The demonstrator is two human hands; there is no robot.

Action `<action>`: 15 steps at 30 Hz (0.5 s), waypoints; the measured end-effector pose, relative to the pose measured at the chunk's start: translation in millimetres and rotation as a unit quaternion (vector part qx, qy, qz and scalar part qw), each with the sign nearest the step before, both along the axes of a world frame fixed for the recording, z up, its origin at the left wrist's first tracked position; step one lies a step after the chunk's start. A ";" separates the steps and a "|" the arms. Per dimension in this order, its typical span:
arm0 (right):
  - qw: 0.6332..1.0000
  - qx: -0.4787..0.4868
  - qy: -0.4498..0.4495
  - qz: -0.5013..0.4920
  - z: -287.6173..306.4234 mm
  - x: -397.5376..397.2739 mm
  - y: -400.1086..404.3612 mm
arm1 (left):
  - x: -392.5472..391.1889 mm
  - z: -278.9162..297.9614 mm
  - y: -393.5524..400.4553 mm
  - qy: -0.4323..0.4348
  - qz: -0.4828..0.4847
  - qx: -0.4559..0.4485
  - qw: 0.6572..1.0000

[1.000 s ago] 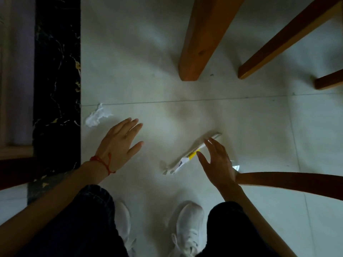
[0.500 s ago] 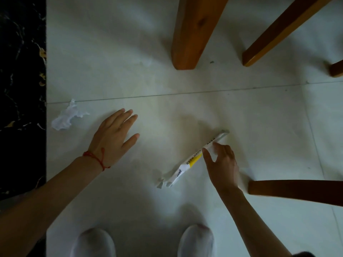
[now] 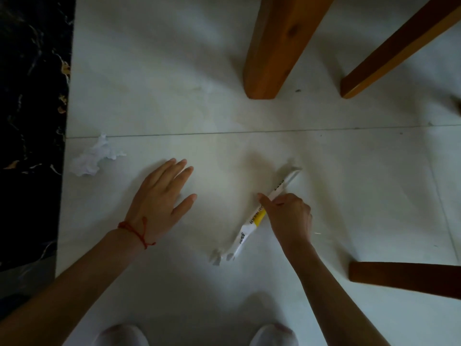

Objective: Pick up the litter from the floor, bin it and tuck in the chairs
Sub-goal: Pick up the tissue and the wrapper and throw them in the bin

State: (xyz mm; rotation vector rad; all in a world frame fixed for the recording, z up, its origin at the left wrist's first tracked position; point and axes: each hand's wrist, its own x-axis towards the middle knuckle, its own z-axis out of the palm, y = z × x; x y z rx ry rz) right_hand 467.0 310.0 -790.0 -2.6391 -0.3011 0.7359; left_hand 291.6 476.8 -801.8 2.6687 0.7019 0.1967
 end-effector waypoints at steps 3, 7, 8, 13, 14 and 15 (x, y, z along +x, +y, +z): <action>0.999 -0.003 0.000 0.041 2.6 -8.0 14.8 | -5.2 1.9 7.3 -0.003 0.015 0.005 1.000; 0.994 0.102 0.033 0.022 6.4 -10.4 29.6 | -16.0 1.1 12.6 0.005 0.043 -0.004 0.999; 0.988 0.144 0.059 0.001 8.3 -11.3 33.2 | -18.6 0.7 13.2 0.007 0.048 -0.009 0.999; 0.936 0.269 0.220 -0.063 18.6 -12.9 50.7 | -32.0 2.9 19.3 0.007 0.095 -0.034 0.995; 0.926 0.284 0.238 -0.068 21.4 -13.3 53.9 | -34.7 4.2 22.7 0.002 0.112 -0.040 0.993; 0.921 0.294 0.247 -0.069 23.2 -13.8 56.5 | -37.0 5.8 27.4 -0.007 0.132 -0.046 0.990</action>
